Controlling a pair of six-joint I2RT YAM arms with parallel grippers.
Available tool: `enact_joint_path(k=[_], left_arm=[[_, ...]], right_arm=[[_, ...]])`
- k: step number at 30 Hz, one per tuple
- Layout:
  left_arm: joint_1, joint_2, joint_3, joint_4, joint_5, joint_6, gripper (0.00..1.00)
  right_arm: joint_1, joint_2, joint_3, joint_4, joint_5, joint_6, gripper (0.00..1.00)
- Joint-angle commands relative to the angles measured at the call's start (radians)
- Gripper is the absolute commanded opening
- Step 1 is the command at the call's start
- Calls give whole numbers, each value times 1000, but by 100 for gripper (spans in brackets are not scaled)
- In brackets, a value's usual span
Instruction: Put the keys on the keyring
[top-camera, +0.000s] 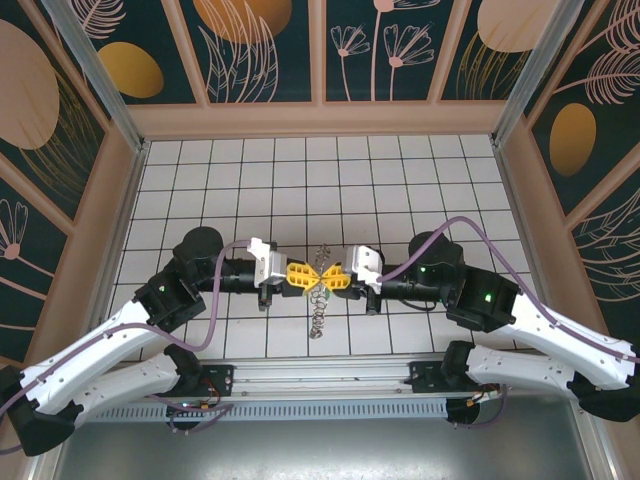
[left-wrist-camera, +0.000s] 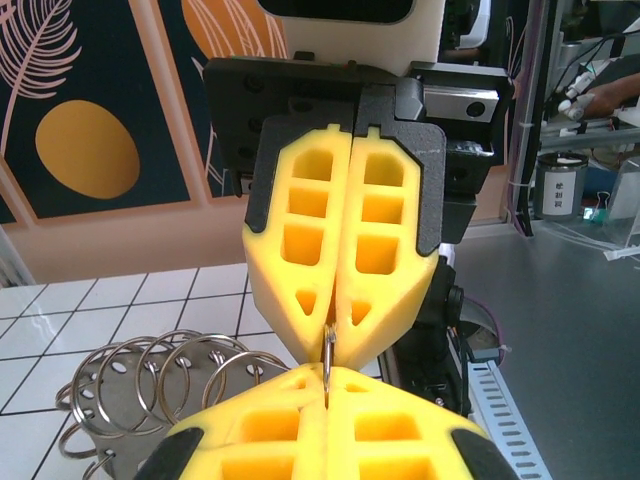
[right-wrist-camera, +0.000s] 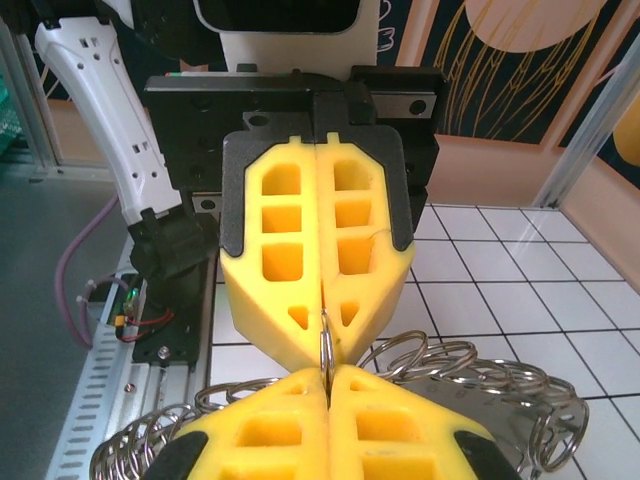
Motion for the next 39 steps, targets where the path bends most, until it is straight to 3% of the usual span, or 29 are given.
enact_joint_path(k=[1,5,9,13,16,21,25,29,34,39], left_arm=[[-5,-18,-2,46,18,-17,0],[-6,-8,40,-47,-3,11,0],[-5,36,97,-188,-60,69,13],[-5,69,133,-264,-93,111,15],[-6,93,146,-308,-120,141,14],[-6,125,169,-346,-144,166,0],[-5,114,156,-322,-135,161,0],[-5,45,80,-199,-92,111,0],[-6,-5,51,-68,-7,34,0],[-5,-31,18,50,68,-34,0]], right_arm=[[-5,1,-7,35,-8,-16,0],[-6,20,7,-10,77,-43,0],[-4,58,39,-69,120,-72,0],[-3,111,85,-129,134,-95,0],[-1,151,117,-173,146,-108,0],[6,223,155,-244,195,-120,0],[10,247,159,-260,214,-120,0],[10,213,133,-216,156,-108,0],[8,125,71,-114,57,-78,20],[6,68,42,-65,4,-59,23]])
